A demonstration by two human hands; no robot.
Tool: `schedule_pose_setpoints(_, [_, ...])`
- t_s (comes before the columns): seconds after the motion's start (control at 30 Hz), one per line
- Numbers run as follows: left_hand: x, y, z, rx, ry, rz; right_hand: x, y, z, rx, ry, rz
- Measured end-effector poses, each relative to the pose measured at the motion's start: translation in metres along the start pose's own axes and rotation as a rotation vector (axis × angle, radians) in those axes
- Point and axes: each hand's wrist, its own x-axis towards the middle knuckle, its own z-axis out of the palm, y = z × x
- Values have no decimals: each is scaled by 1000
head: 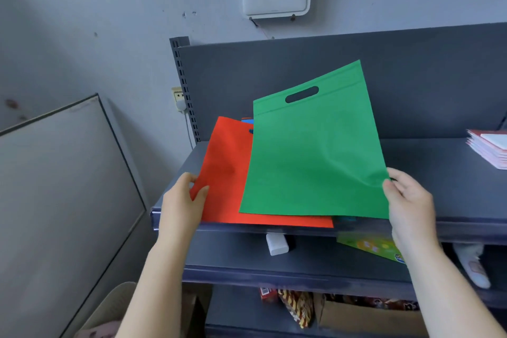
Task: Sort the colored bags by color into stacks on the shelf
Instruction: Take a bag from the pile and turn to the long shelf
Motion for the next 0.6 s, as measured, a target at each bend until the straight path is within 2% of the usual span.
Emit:
schedule_pose_setpoints(0.13, [-50, 6, -29, -212, 141, -89, -29, -7, -11, 104, -76, 46])
schedule_pose_setpoints(0.23, [-94, 8, -49, -324, 265, -121, -54, -12, -17, 221, -191, 119])
schedule_pose_setpoints(0.6, [-274, 13, -134, -440, 710, -176, -165, -28, -31, 508, -535, 398])
